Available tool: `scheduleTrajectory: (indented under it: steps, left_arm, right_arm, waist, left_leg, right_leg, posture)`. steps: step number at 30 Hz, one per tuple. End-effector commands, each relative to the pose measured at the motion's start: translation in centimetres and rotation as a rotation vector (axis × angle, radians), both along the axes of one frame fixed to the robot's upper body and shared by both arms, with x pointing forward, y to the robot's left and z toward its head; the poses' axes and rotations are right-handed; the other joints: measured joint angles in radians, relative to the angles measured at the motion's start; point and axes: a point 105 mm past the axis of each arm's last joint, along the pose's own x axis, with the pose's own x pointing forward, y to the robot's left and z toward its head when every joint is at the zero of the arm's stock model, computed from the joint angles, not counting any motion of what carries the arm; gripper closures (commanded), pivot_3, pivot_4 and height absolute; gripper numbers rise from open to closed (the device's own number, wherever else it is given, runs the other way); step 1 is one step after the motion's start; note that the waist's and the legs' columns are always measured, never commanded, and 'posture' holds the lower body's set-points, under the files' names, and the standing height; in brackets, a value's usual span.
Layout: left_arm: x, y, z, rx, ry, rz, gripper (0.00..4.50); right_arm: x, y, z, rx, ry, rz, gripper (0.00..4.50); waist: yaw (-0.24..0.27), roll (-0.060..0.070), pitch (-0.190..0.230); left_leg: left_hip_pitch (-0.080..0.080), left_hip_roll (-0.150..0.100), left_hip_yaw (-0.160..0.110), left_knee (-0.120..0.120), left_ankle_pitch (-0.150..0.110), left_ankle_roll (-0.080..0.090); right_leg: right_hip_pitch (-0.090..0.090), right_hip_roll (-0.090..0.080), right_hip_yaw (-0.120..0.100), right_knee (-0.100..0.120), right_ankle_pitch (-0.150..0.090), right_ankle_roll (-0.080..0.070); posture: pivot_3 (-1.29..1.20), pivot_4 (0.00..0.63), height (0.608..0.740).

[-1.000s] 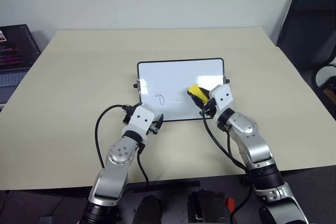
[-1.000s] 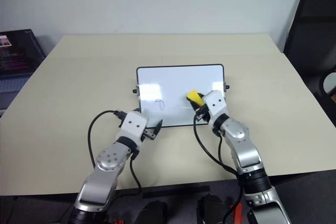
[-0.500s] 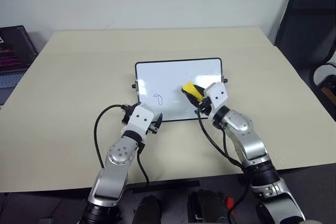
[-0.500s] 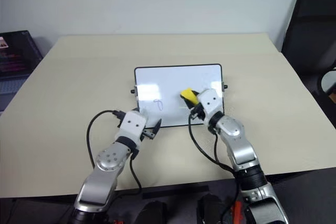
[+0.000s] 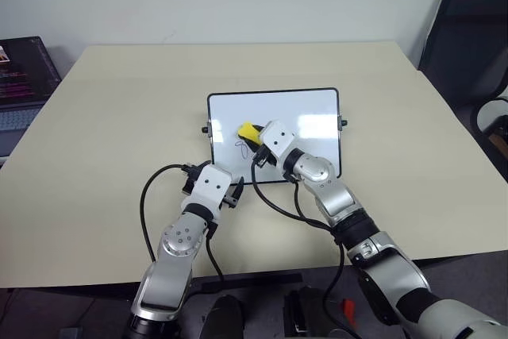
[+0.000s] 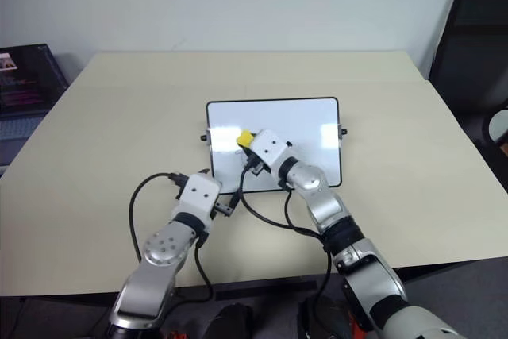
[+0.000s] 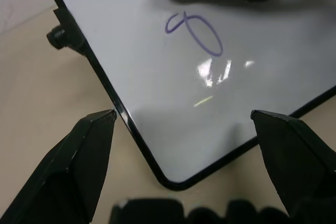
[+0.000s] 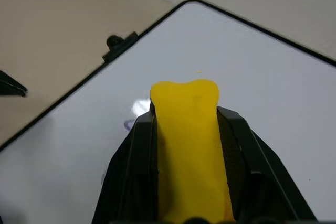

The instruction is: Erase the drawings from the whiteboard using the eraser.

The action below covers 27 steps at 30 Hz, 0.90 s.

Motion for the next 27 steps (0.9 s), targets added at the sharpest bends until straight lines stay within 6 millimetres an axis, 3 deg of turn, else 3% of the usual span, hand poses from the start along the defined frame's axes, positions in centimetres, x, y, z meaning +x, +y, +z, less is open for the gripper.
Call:
scheduleTrajectory:
  steps: [1,11,15,22,27]
  left_arm:
    - [-0.2,0.0,1.7,0.0,-0.068,0.012,0.0]
    - [-0.3,0.5,1.9,-0.002,-0.072,0.037,0.0]
    - [-0.5,0.4,1.9,-0.003,-0.07,0.037,0.0]
    - [-0.4,0.2,2.0,-0.006,-0.069,0.023,0.0]
    - [-0.1,-0.2,2.0,-0.007,-0.07,0.007,0.0]
  right_arm:
    - [-0.3,1.4,-0.3,-0.04,-0.009,0.026,3.3]
    - [-1.7,0.5,-3.6,-0.117,0.063,0.061,3.3]
    - [-2.2,-1.8,-4.6,-0.148,0.081,0.03,3.3]
    - [-2.3,-4.0,-4.8,-0.153,0.093,-0.022,3.3]
    - [-1.8,-2.6,-2.6,-0.081,0.032,-0.028,3.3]
  waist:
    - [-0.001,0.0,0.0]
    - [-0.002,0.0,0.0]
    - [0.001,0.0,0.0]
    - [0.001,0.0,0.0]
    - [-0.001,0.0,0.0]
  left_leg:
    - [0.001,0.0,0.0,0.0,0.0,0.0]
    - [0.005,0.0,0.001,0.0,0.0,0.0]
    - [0.006,0.0,0.002,0.001,0.0,0.0]
    - [0.014,-0.001,0.002,0.001,0.0,0.0]
    - [0.015,-0.001,0.002,0.001,0.0,0.0]
  right_leg:
    - [0.0,0.0,0.0,0.001,0.0,0.0]
    - [0.001,0.0,0.0,0.006,0.0,-0.001]
    - [0.002,0.0,0.0,0.008,0.0,-0.001]
    - [0.008,0.0,0.0,0.009,-0.001,-0.002]
    - [0.008,0.0,0.0,0.008,-0.001,-0.002]
  posture:
    - [0.0,0.15,0.74]
    - [0.0,0.15,0.74]
    - [0.0,0.15,0.74]
    - [0.0,0.15,0.74]
    - [0.0,0.15,0.74]
